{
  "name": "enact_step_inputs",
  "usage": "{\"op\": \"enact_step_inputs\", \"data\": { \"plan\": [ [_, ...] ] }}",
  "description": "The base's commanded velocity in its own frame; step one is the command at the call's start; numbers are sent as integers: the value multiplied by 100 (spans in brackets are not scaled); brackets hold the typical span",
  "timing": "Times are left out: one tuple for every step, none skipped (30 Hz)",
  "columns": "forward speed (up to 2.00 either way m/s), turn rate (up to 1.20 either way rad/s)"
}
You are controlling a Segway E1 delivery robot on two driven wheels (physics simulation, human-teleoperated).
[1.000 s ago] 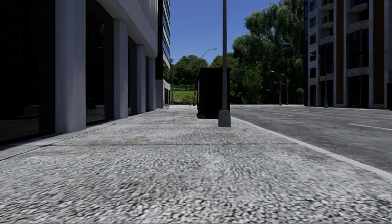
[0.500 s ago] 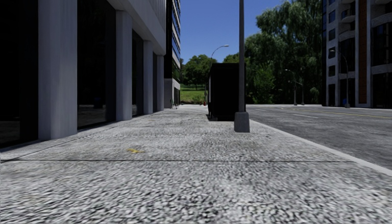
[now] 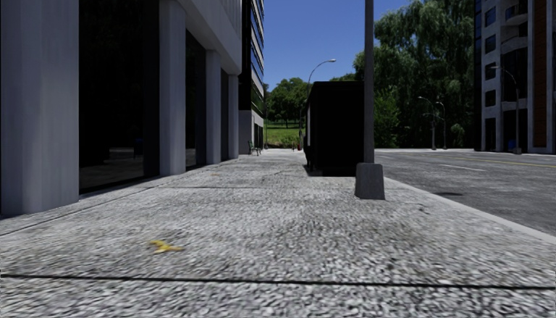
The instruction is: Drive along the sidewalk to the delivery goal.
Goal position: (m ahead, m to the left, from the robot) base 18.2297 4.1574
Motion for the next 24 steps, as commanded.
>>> {"op": "enact_step_inputs", "data": {
  "plan": [
    [200, 0],
    [200, 0],
    [200, 0],
    [200, 0],
    [200, 0],
    [200, 0],
    [200, 0],
    [200, 0],
    [200, 0],
    [200, 0],
    [200, 0],
    [200, 0],
    [200, 0],
    [200, 0],
    [200, 0],
    [200, 0],
    [200, 0],
    [200, 0],
    [200, 0],
    [200, 0],
    [200, 0],
    [200, 0],
    [200, 0],
    [200, 0]
  ]
}}
